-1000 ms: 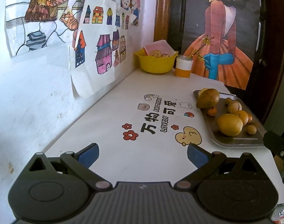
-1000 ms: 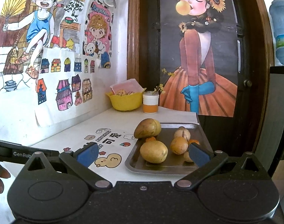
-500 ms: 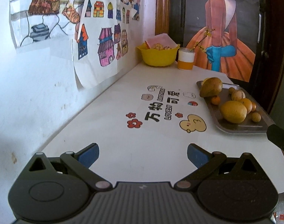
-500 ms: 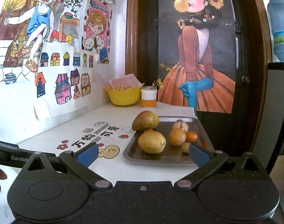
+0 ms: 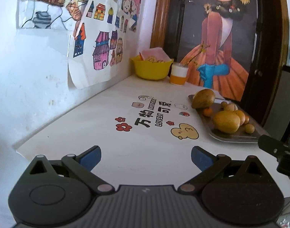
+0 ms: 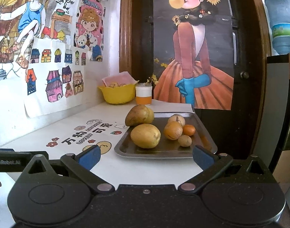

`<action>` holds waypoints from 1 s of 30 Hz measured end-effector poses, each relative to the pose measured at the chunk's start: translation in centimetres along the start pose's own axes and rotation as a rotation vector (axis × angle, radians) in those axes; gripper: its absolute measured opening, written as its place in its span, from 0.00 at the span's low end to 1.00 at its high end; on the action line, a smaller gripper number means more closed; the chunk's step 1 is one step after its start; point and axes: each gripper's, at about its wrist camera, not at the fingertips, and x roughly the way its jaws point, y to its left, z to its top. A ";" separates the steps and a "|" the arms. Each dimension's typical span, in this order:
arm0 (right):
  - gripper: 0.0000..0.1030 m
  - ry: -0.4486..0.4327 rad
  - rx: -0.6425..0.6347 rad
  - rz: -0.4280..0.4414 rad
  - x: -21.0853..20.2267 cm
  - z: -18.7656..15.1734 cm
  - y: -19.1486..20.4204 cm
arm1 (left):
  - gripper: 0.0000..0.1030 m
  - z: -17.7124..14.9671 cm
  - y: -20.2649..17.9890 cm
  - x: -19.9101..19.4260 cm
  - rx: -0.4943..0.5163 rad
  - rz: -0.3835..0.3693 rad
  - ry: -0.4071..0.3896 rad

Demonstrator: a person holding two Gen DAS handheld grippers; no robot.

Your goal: Organize fruits

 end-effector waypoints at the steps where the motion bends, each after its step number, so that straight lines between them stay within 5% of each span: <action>1: 0.99 0.001 -0.003 -0.001 0.1 -0.1 0.0 | 1.00 -0.2 0.2 0.0 -0.010 -0.006 -0.006; 30: 0.99 0.046 -0.004 0.036 0.6 -1.3 0.5 | 1.00 -1.6 0.5 -0.1 -0.028 -0.016 -0.017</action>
